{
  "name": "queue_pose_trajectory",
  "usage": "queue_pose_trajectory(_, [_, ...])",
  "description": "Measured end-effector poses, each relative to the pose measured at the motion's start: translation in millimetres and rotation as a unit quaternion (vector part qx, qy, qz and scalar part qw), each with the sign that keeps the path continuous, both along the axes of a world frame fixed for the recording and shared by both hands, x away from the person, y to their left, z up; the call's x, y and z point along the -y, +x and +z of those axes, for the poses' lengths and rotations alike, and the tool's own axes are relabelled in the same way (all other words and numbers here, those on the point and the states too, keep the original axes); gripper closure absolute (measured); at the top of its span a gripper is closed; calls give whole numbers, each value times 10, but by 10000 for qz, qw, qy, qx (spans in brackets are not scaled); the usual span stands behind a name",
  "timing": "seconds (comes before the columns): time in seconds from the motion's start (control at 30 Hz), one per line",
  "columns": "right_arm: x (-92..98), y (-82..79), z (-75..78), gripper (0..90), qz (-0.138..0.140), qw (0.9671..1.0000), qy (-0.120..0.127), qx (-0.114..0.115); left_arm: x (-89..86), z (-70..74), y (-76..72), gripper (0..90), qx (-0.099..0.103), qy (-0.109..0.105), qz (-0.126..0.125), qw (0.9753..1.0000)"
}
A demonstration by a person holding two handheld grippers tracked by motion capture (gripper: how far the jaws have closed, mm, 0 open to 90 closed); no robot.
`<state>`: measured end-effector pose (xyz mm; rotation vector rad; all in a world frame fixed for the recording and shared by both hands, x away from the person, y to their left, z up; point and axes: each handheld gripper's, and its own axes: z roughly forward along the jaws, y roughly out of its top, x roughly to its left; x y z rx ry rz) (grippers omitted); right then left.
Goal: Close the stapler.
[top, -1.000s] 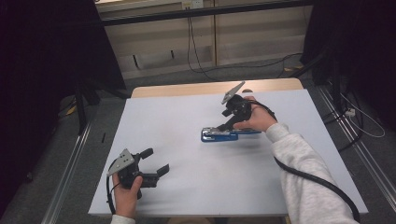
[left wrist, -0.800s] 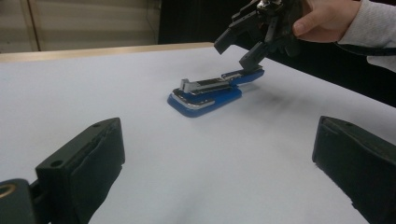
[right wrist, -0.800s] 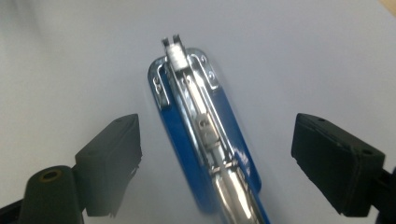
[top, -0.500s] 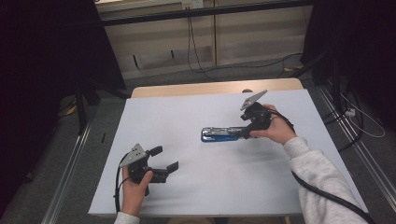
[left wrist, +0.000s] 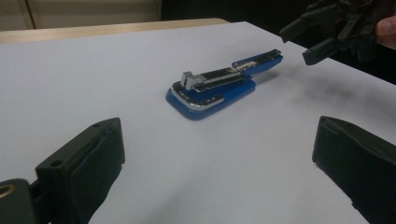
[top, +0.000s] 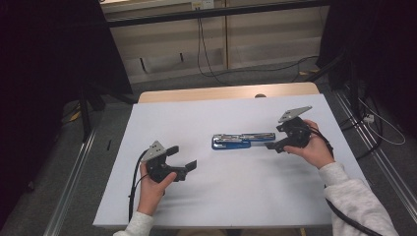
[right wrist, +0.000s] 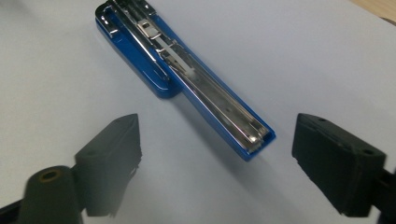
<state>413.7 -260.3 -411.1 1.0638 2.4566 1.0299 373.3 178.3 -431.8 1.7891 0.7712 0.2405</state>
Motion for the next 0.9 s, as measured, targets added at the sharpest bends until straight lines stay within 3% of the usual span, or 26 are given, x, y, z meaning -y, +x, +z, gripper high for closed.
queue_pose_trajectory(0.23, [147,-92,-30,241,-317,9995,86,13,137,-15,117,45,-71,216,4,9997])
queue_pose_trajectory(0.37, [197,-130,-70,354,-560,9982,201,-81,188,-27,186,86,-186,275,67,9994])
queue_pose_trajectory(0.47, [209,-145,-91,449,-690,9976,72,-72,219,-8,234,192,-239,339,97,9991])
queue_pose_trajectory(0.53, [216,-158,-108,554,-732,9972,111,-114,243,-3,266,239,-290,337,138,9989])
queue_pose_trajectory(0.63, [224,-171,-119,673,-825,9965,-24,-93,292,-2,330,363,-280,567,232,9977])
queue_pose_trajectory(0.77, [245,-169,-142,761,-973,9952,-17,-144,352,-33,412,541,-394,549,269,9974])
queue_pose_trajectory(0.83, [259,-163,-146,813,-1013,9947,70,-151,393,-50,457,606,-442,739,278,9959])
queue_pose_trajectory(0.9, [266,-158,-155,842,-1049,9943,82,-140,408,-56,484,681,-520,701,314,9957])
